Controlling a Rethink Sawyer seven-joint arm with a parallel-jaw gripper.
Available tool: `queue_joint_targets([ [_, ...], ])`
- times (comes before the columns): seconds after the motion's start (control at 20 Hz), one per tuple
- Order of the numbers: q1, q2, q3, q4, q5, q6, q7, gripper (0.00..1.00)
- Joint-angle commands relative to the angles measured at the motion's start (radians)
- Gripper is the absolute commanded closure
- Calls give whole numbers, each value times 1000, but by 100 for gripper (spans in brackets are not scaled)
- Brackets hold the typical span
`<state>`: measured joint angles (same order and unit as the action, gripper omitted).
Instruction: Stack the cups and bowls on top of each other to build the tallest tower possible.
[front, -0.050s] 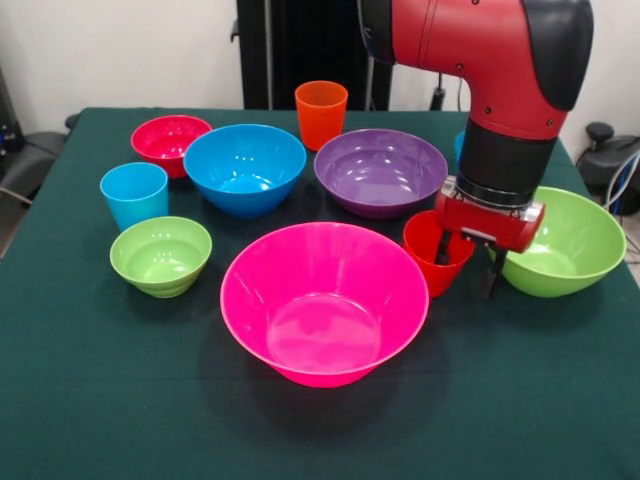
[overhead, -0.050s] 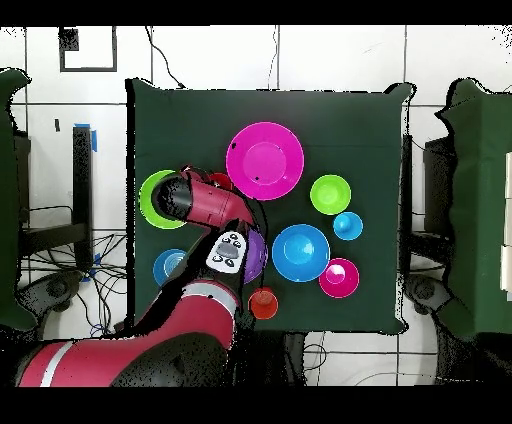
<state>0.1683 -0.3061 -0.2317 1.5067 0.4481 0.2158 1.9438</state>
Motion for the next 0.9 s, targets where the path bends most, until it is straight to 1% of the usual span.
queue_joint_targets([
  [0.05, -26, -21, 104, -19, -7, 100, 127, 0],
  [0.45, -48, -36, 112, 6, -30, 90, 100, 0],
  [0.9, -58, -37, 127, 20, -41, 61, 95, 0],
])
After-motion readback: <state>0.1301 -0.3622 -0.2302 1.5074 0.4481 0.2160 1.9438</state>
